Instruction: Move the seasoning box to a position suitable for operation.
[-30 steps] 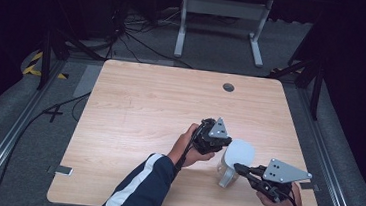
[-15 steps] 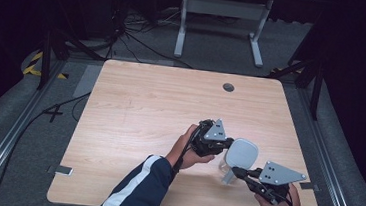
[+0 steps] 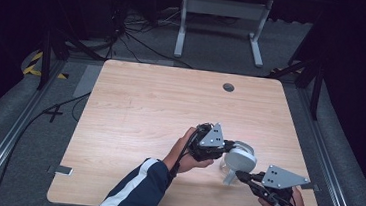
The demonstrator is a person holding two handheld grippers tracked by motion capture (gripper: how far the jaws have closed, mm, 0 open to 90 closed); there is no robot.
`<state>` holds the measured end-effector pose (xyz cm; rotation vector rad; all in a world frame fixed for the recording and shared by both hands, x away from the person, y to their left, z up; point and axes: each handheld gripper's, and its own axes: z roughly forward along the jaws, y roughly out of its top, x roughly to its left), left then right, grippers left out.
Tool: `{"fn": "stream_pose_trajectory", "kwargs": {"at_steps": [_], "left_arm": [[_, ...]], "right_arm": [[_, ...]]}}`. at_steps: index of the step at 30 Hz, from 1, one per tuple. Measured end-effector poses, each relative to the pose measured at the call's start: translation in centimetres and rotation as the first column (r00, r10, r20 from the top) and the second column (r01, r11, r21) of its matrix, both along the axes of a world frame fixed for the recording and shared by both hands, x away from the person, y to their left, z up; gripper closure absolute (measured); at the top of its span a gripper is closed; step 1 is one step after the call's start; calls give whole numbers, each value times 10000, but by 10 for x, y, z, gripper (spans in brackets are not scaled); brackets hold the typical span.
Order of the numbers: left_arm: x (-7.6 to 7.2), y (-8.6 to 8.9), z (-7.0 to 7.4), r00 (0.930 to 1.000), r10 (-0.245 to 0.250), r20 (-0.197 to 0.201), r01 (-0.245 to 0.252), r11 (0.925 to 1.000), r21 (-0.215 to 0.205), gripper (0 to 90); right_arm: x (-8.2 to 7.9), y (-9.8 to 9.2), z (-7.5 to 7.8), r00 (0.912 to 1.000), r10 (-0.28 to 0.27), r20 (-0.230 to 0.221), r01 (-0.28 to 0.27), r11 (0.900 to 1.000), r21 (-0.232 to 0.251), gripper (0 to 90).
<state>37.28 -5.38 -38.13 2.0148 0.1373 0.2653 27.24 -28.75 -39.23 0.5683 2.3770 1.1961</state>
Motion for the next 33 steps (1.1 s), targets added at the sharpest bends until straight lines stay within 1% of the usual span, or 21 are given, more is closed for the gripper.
{"fn": "stream_pose_trajectory", "kwargs": {"at_steps": [2, 3, 5, 6, 7, 11, 12, 13, 14, 15, 17, 18, 19, 24, 28, 30, 31, 32, 33], "left_arm": [[-1, -1, 0, 10000, -15, -89, 15, 10000, 34, 834], [-1, -2, 1, 10000, -66, 12, 66, 9999, 93, 834], [-3, -2, 2, 9999, -137, 51, 136, 9998, 149, 836], [-3, -2, 2, 9998, -130, 161, 127, 9997, 206, 836], [-3, -1, 2, 9999, -136, 74, 135, 9997, 182, 836], [-6, 1, 2, 10000, -92, -17, 92, 9997, 216, 836], [-6, 1, 2, 10000, -99, 14, 98, 9997, 224, 835], [-6, 1, 2, 10000, -99, 14, 98, 9997, 224, 836], [-7, 1, 1, 9999, -137, 48, 135, 9994, 318, 836], [-6, 2, 2, 9996, -216, 184, 208, 9990, 400, 836], [-7, 2, 2, 9997, -185, 131, 180, 9991, 391, 836], [-7, 2, 2, 9997, -186, 180, 179, 9991, 396, 836], [-8, 2, 2, 9998, -168, 47, 166, 9992, 361, 836], [-9, 3, 3, 9997, -202, 133, 197, 9990, 397, 835], [-10, 5, 5, 9997, -209, 85, 205, 9990, 396, 826], [-12, 9, 7, 9997, -171, 181, 163, 9989, 445, 824], [-13, 10, 7, 9998, -139, 167, 133, 9992, 364, 824], [-13, 12, 8, 9997, -132, 194, 124, 9991, 406, 822], [-14, 15, 9, 9994, -131, 312, 118, 9990, 439, 819]], "right_arm": [[-1, -2, 0, 10000, -24, 14, 24, 10000, 58, 894], [-1, -3, 1, 10000, -28, -6, 28, 10000, 29, 894], [-1, -4, 1, 10000, -34, 24, 34, 10000, 56, 894], [-1, -5, 1, 10000, -42, 54, 42, 10000, 61, 894], [-2, -5, 1, 10000, -60, 33, 60, 10000, 57, 894], [-3, -7, 1, 10000, -64, 6, 64, 10000, 56, 894], [-4, -8, 1, 9999, -117, -53, 117, 9999, 74, 894], [-3, -8, 1, 9999, -119, -2, 119, 9999, 65, 894], [-4, -9, 1, 9999, -133, 4, 133, 9999, 71, 894], [-4, -9, 1, 9999, -164, -31, 164, 9998, 77, 894], [-4, -11, 1, 9998, -175, 26, 175, 9998, 93, 894], [-4, -11, 1, 9998, -189, 23, 189, 9998, 79, 894], [-5, -12, 1, 9998, -206, -38, 206, 9997, 94, 894], [-4, -12, 1, 9998, -191, -39, 191, 9998, 89, 893], [-5, -13, 1, 9997, -221, -44, 221, 9997, 113, 891], [-6, -14, 1, 9996, -252, -113, 254, 9996, 106, 890], [-6, -14, 1, 9996, -252, -113, 254, 9996, 106, 890], [-5, -14, 1, 9997, -231, -49, 232, 9997, 37, 890], [-6, -15, 1, 9997, -250, -82, 250, 9997, 49, 889]]}}
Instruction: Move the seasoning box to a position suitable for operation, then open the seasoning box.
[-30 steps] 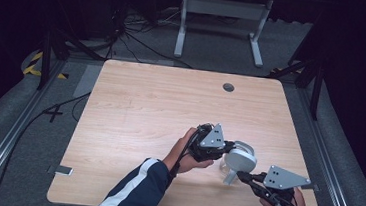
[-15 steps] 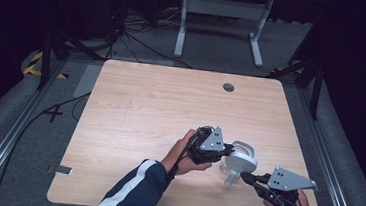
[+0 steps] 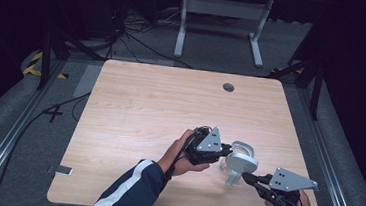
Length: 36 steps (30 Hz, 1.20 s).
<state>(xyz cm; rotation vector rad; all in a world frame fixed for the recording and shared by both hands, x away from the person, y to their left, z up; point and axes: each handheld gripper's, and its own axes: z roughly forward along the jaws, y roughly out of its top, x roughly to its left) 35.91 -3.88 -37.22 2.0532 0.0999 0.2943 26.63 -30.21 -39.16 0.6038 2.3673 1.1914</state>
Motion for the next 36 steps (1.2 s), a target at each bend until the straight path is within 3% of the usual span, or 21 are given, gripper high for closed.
{"fn": "stream_pose_trajectory", "kwargs": {"at_steps": [3, 11, 19, 29, 30, 35, 36], "left_arm": [[-3, 9, 1, 9997, 182, -141, -182, 9998, -7, 810], [-7, 48, 0, 9979, 646, 52, -647, 9975, 288, 786], [-15, 91, -7, 9908, 1350, 51, -1350, 9876, 799, 759], [-28, 138, -25, 9735, 2282, 163, -2281, 9622, 1489, 727], [-28, 138, -25, 9735, 2282, 163, -2281, 9622, 1489, 722], [-32, 156, -39, 9629, 2693, 158, -2672, 9441, 1929, 660], [-31, 165, -45, 9577, 2876, 47, -2821, 9359, 2111, 646]], "right_arm": [[-1, -2, -1, 10000, -24, 20, 24, 10000, -62, 887], [-3, -9, 0, 9997, -213, 68, 214, 9998, -50, 883], [-5, -14, -1, 9994, -336, 19, 337, 9994, -118, 873], [-9, -23, -3, 9983, -567, 135, 572, 9978, -334, 865], [-9, -24, -4, 9981, -607, 46, 609, 9974, -382, 862], [-10, -31, -9, 9967, -806, 58, 808, 9957, -462, 823], [-8, -33, -11, 9958, -896, 169, 904, 9946, -502, 811]]}}
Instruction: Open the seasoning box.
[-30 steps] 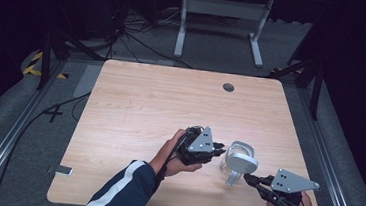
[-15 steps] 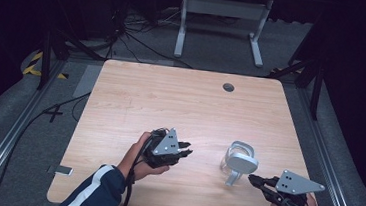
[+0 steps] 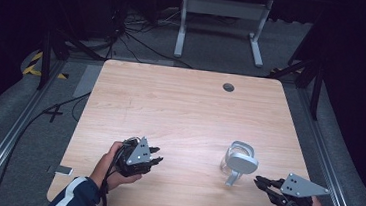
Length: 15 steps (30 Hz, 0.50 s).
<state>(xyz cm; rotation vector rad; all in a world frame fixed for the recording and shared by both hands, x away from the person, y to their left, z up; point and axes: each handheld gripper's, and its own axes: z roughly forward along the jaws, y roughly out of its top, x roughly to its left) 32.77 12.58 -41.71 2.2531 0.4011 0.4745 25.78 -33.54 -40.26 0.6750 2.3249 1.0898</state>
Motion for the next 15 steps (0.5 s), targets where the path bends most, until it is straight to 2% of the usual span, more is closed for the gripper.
{"fn": "stream_pose_trajectory", "kwargs": {"at_steps": [7, 10, 13, 15], "left_arm": [[0, 23, -17, 9971, 673, -346, -674, 9977, -29, 573], [-1, 34, -24, 9942, 1009, -367, -1008, 9949, 39, 543], [-2, 43, -28, 9922, 1136, -517, -1134, 9935, 76, 515], [-1, 48, -31, 9906, 1196, -670, -1201, 9928, -22, 484]], "right_arm": [[6, -11, -6, 9994, -350, -76, 350, 9994, -2, 725], [8, -17, -11, 9988, -477, -50, 476, 9987, -193, 678], [11, -24, -16, 9969, -774, -145, 770, 9968, -227, 630], [12, -29, -20, 9938, -1041, -379, 1040, 9946, -49, 600]]}}
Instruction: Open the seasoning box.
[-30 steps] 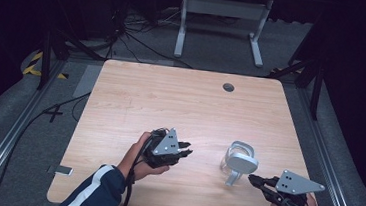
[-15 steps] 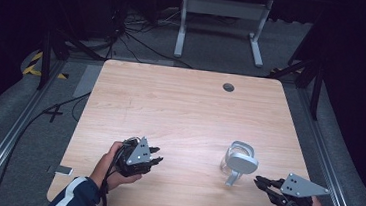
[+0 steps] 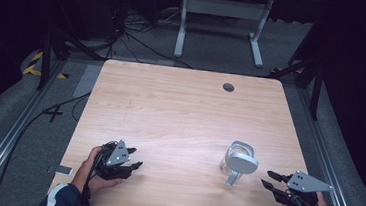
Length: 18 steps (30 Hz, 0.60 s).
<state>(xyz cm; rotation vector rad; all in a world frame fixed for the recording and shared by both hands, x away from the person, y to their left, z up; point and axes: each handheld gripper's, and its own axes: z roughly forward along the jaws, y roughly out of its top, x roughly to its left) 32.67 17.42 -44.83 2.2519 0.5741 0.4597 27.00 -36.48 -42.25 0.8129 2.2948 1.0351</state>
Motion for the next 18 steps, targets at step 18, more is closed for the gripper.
{"fn": "stream_pose_trajectory", "kwargs": {"at_steps": [18], "left_arm": [[8, 45, -24, 9913, 1048, -798, -1080, 9935, -357, 292]], "right_arm": [[15, -43, -32, 9802, -1837, -741, 1890, 9793, 721, 444]]}}
